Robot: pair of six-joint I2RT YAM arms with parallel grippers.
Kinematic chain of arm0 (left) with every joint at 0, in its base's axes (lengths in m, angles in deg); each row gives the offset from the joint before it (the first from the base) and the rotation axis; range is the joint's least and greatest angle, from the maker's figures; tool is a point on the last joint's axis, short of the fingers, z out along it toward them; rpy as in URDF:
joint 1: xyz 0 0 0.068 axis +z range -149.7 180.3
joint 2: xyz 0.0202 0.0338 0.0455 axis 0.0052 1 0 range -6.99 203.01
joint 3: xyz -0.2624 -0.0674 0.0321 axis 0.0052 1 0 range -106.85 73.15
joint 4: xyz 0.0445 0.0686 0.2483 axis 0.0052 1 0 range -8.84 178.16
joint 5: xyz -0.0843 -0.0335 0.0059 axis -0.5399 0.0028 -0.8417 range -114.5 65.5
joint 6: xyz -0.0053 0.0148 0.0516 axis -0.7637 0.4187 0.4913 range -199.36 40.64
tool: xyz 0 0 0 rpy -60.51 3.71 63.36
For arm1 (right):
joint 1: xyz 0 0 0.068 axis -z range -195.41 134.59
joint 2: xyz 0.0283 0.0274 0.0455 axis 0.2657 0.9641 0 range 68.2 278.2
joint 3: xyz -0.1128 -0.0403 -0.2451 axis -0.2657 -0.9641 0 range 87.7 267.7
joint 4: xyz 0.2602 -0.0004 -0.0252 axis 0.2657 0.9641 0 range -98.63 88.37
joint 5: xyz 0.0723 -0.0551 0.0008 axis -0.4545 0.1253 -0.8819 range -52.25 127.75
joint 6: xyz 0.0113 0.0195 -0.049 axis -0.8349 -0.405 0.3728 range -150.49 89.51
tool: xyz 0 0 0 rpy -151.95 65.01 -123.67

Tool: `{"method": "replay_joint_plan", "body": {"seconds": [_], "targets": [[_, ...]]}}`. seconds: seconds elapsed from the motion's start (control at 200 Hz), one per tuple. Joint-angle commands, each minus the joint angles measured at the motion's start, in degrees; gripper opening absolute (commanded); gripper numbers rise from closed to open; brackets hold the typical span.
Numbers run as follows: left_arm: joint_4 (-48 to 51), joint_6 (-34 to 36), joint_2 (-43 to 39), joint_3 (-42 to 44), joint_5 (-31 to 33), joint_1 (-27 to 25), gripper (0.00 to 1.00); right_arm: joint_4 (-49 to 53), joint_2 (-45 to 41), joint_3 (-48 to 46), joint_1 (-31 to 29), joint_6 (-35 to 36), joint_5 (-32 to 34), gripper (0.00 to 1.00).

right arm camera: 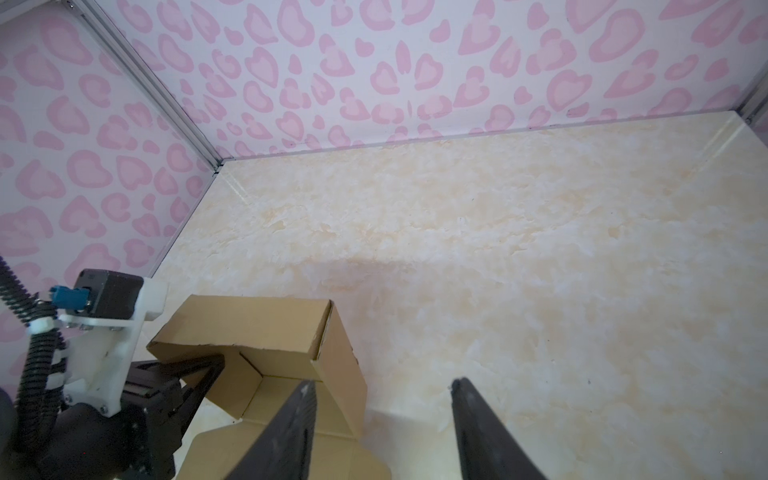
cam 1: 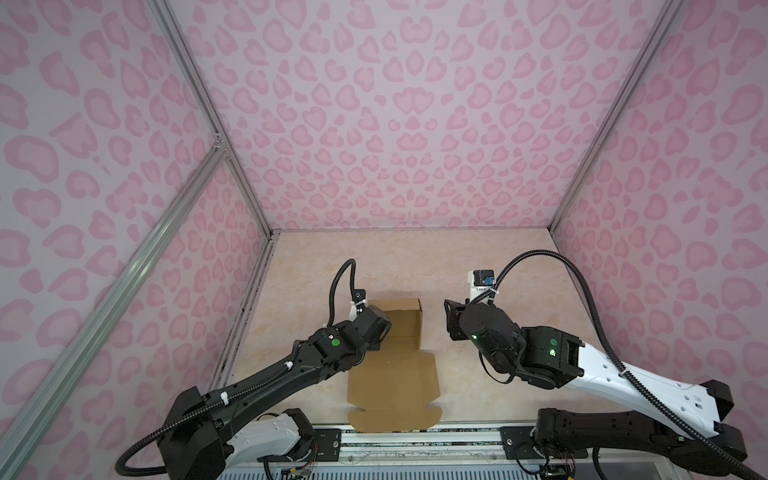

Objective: Fold the paper box

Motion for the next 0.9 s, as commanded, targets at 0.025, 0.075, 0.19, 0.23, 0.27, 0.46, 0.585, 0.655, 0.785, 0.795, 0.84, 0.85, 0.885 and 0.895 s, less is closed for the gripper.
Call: {"method": "replay_joint_plan", "body": {"seconds": [0.025,0.075,0.19,0.23,0.27,0.46,0.585,0.655,0.785,0.795,0.84,0.85,0.885,0.895], "targets": [[-2.33,2.73,0.02,-0.69,-8.88,1.02,0.04,0.83,-0.03,-1.39,0.74,1.14,-2.98,0.54],[-2.00,3.16,0.40,-0.96,-9.88,1.07,0.04,0.50,0.10,-1.83,0.98,0.92,-3.70,0.54],[-2.02,3.44,1.85,-1.05,-12.76,1.46,0.04,-0.60,0.40,-2.90,1.11,0.53,-5.11,0.54],[-1.98,3.57,2.49,-1.09,-13.34,1.62,0.04,-0.94,0.45,-3.26,1.16,0.44,-5.56,0.54],[-1.92,3.82,3.16,-1.21,-13.92,1.63,0.04,-1.14,0.62,-3.43,1.16,0.44,-5.80,0.55],[-1.89,3.94,4.62,-1.51,-14.73,1.83,0.04,-1.39,1.27,-3.71,1.14,0.18,-6.61,0.55],[-1.63,4.09,4.95,-1.70,-14.91,1.87,0.06,-1.93,1.42,-4.36,1.16,-0.11,-6.94,0.54],[-1.35,4.25,5.13,-1.95,-14.82,1.94,0.10,-2.25,1.44,-4.57,1.16,-0.33,-7.20,0.55],[-1.19,4.28,5.26,-2.11,-14.91,2.06,0.11,-2.72,1.82,-4.92,1.16,-0.45,-7.77,0.54],[-1.19,4.28,5.27,-2.14,-14.91,2.09,0.11,-2.76,1.85,-4.93,1.14,-0.51,-7.84,0.54],[-1.16,4.21,5.35,-2.25,-14.98,2.08,0.12,-2.74,2.01,-4.88,1.16,-0.55,-7.91,0.55],[-1.23,4.21,5.38,-2.27,-15.04,2.09,0.13,-2.72,2.01,-4.88,1.16,-0.58,-7.96,0.54],[-1.18,4.32,5.45,-2.29,-15.09,2.06,0.15,-2.87,2.05,-4.94,1.14,-0.61,-8.08,0.54],[-1.19,4.31,5.48,-2.34,-15.04,2.02,0.15,-2.88,2.02,-5.07,1.16,-0.61,-8.16,0.54]]}}
